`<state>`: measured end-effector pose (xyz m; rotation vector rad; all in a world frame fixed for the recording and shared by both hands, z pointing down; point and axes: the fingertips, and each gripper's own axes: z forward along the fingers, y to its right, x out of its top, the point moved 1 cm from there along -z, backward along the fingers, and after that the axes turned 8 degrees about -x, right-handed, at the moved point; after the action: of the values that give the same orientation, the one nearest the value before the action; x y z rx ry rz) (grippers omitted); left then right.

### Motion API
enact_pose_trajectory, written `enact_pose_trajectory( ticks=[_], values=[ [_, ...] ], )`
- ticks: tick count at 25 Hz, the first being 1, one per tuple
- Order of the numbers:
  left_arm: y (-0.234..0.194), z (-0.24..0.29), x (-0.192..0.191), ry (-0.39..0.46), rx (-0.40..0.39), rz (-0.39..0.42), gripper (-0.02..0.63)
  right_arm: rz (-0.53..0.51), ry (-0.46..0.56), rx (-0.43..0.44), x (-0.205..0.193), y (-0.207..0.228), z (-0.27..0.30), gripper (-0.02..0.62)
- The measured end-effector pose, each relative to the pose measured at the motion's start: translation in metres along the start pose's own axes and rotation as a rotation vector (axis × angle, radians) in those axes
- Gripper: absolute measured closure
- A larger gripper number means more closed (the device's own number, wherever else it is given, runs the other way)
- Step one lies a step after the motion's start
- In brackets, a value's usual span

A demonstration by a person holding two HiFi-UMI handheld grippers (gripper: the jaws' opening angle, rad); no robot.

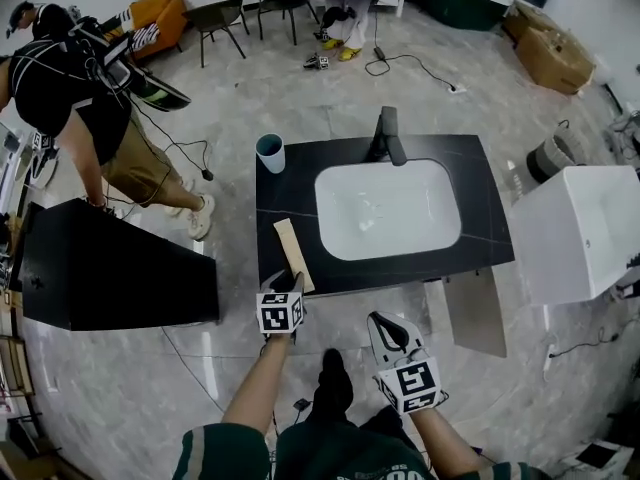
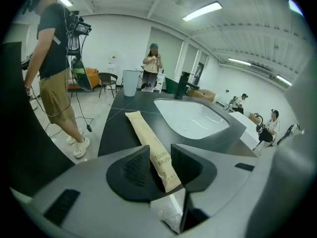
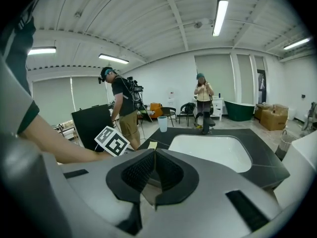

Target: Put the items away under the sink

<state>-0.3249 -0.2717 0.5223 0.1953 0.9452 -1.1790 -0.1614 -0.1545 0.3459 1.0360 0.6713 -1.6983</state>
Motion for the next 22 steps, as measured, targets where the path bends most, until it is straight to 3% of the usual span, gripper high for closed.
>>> enact_pose_trajectory(
  ticks=[10, 14, 16, 22],
  values=[
    [-0.012, 0.021, -0.015, -0.065, 0.001, -0.069, 0.481, 0.021, -0.036, -0.054, -0.014, 0.016, -0.009, 0.552],
    [-0.002, 0.022, -0.010, -0.072, -0.022, 0.011, 0.582, 0.035, -0.031, -0.070, -0.015, 0.019, -0.014, 0.552],
    [0.006, 0.020, -0.005, -0.057, -0.031, 0.051, 0.594, 0.042, -0.026, -0.077, -0.014, 0.020, -0.015, 0.552],
    [0.046, 0.017, 0.005, -0.007, -0.106, 0.061, 0.595, 0.040, -0.012, -0.101, -0.019, 0.029, -0.029, 0.552]
  ],
)
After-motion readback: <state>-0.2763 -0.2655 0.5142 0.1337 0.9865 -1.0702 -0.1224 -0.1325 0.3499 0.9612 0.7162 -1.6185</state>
